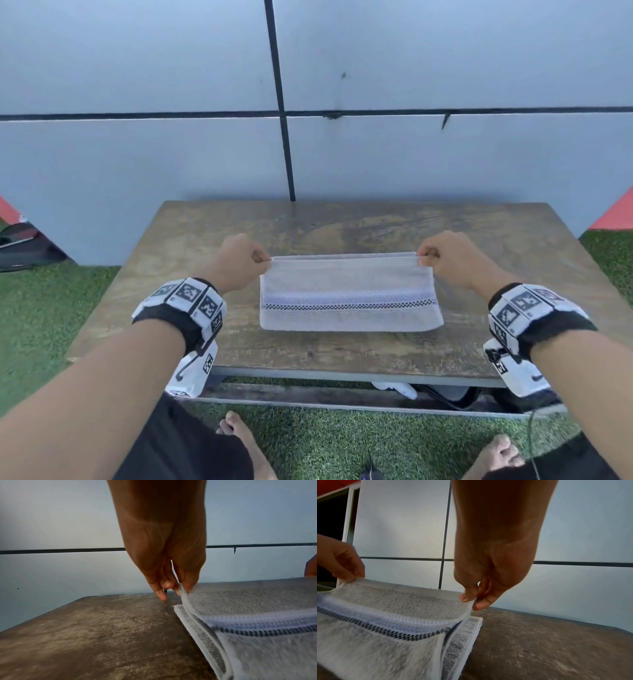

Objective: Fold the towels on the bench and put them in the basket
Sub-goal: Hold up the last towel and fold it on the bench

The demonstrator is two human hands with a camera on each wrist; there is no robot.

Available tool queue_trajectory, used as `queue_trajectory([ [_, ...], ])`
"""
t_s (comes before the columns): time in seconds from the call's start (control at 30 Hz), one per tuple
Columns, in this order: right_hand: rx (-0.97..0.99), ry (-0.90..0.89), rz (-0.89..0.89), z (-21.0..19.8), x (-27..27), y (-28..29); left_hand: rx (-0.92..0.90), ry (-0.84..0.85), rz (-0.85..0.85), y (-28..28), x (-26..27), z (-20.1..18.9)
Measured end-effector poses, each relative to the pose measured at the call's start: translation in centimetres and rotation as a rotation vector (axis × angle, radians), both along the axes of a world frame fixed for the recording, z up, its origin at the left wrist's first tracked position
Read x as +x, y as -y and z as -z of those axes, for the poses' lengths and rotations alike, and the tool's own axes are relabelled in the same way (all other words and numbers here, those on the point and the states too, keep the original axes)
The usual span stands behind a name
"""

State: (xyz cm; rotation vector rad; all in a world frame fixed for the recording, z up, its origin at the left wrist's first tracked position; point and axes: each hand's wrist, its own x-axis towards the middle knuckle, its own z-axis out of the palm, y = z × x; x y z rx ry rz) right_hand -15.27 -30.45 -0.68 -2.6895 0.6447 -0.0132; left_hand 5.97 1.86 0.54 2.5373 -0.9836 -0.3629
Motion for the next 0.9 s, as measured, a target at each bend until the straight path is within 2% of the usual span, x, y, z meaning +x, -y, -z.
queue_trajectory([
  [0.3, -0.011, 0.028, 0.08, 3.2, 4.0, 1.2, 0.004, -0.033, -0.091, 3.6, 2.4, 1.9],
  [0.47, -0.038, 0.044, 0.116, 4.3, 4.2, 1.0, 0.037, -0.075, -0.127, 4.2, 2.6, 3.2],
  [0.7, -0.052, 0.03, 0.162, 5.0, 4.0, 0.9, 0.045, -0.034, -0.165, 4.2, 2.3, 3.7],
  [0.9, -0.142, 0.052, 0.135, 6.8, 2.3, -0.5, 0.099, -0.004, -0.172, 3.8, 1.2, 3.6],
])
